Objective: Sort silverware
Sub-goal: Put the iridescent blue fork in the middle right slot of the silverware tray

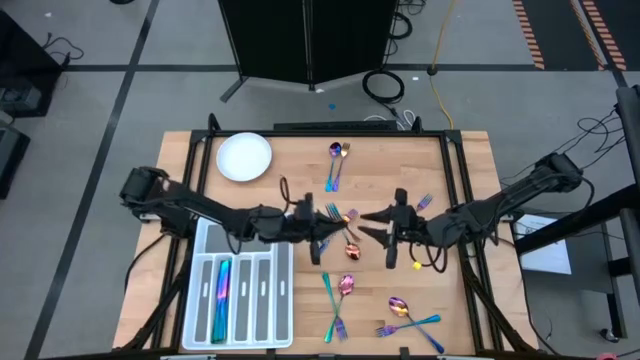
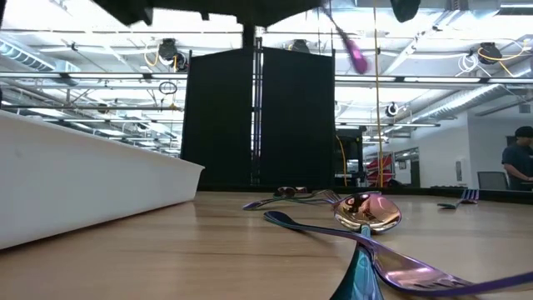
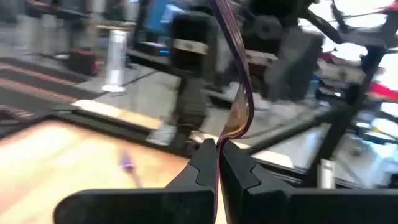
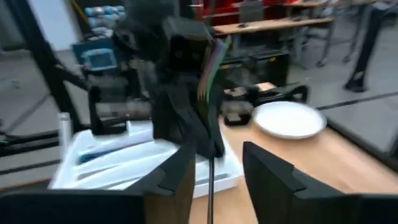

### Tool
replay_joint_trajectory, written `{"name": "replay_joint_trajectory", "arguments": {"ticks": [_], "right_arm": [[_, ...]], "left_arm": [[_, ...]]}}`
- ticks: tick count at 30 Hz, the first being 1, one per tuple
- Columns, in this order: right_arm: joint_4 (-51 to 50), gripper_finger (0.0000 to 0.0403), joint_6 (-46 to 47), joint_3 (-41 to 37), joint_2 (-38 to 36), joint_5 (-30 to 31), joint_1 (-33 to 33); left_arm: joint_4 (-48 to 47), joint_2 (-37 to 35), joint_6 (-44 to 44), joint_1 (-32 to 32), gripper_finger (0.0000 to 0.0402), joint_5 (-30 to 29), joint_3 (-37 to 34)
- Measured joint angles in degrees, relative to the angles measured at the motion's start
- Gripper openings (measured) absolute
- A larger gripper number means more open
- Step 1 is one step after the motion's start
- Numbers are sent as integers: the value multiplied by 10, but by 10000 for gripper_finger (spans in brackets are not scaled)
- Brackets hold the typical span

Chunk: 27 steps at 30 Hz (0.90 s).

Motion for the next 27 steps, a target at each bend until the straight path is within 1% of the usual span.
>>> {"name": "replay_joint_trajectory", "arguments": {"ticks": [3, 5, 8, 11, 14, 19, 21, 23, 27], "right_arm": [[0, 140, -23, 0, -12, 53, 7], [1, 147, -30, 1, -11, 98, 15], [5, 147, -38, 1, 28, 168, 25], [36, 143, -67, 1, 86, 266, 38], [105, 141, -125, 1, 151, 355, 47], [243, 140, -252, 1, 245, 462, 45], [294, 140, -298, 1, 275, 478, 36], [333, 140, -325, 1, 299, 476, 26], [378, 140, -341, 1, 338, 451, 9]], "left_arm": [[-65, -38, -14, -1, 0, -62, 1], [-87, -50, -48, -2, 0, -106, 0], [-87, -52, -119, -1, 0, -159, 0], [-87, -47, -163, 4, 0, -201, 0], [-97, -40, -199, 13, 0, -222, 0], [-95, -32, -216, 19, 0, -224, 0], [-95, -32, -221, 19, 0, -224, 0], [-94, -32, -228, 19, 0, -224, 0], [-94, -32, -229, 19, 0, -225, 0]]}}
